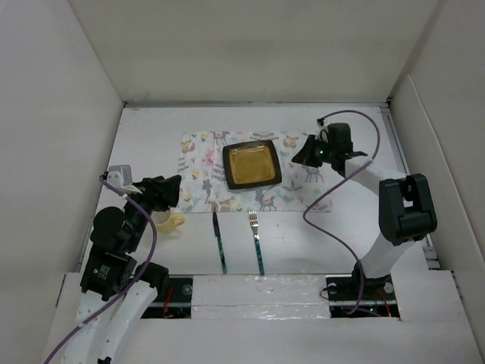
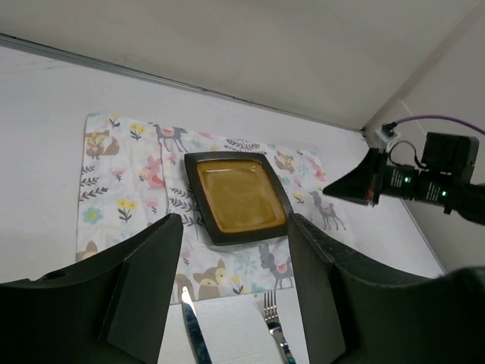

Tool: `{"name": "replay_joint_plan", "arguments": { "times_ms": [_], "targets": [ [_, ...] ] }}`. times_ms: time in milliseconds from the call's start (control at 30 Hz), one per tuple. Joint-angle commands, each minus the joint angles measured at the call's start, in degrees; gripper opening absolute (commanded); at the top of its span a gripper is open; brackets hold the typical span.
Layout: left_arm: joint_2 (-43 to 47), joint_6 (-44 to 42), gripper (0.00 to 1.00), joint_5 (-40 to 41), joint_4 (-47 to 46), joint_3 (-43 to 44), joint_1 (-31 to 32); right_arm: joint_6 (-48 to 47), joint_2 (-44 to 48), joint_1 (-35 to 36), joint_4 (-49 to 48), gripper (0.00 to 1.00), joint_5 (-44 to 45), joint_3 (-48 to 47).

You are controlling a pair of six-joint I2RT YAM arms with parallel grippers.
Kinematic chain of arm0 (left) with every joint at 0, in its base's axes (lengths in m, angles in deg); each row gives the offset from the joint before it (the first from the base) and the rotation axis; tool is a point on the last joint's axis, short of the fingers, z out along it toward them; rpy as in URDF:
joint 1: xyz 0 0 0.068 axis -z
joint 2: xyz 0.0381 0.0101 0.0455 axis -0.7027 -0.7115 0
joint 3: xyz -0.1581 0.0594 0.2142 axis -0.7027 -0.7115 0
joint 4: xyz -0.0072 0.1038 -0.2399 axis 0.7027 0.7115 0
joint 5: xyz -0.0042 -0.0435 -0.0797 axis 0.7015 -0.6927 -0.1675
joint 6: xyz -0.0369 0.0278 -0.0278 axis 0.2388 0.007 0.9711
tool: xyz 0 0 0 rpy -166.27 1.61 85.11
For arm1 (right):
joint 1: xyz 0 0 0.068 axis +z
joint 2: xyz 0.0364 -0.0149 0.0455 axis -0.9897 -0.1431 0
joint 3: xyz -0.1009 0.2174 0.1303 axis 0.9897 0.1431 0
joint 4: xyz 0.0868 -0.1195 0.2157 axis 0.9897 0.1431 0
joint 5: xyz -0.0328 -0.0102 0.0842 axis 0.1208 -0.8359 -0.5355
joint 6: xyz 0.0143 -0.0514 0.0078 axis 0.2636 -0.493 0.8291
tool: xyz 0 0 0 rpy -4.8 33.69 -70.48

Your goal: Set the dinner table for one person

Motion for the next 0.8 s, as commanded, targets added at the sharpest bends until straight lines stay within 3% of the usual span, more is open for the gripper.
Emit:
{"name": "replay_joint_plan", "arguments": {
  "times_ms": [0, 33, 167, 767],
  "targets": [
    [-1.4, -0.9, 0.54, -0.6, -2.9, -0.1, -1.3, 1.8, -2.0, 4.9, -14.3, 0.15, -6.0, 5.5],
    [-1.4, -0.9, 0.54, -0.3, -3.2, -0.2, -1.3, 1.9, -2.9, 5.7, -15.4, 0.27, -6.1, 5.5],
    [-2.7, -0.9, 0.54, -0.1, -3.2, -0.1, -1.3, 5.0, -7.2, 7.3, -20.6, 0.34, -7.4, 4.2],
    [-4.7, -0.9, 0.54, 0.5, -3.4, 0.0, -1.3, 2.9, -12.4, 6.2, -19.0, 0.36, -4.6, 3.9]
  ]
}}
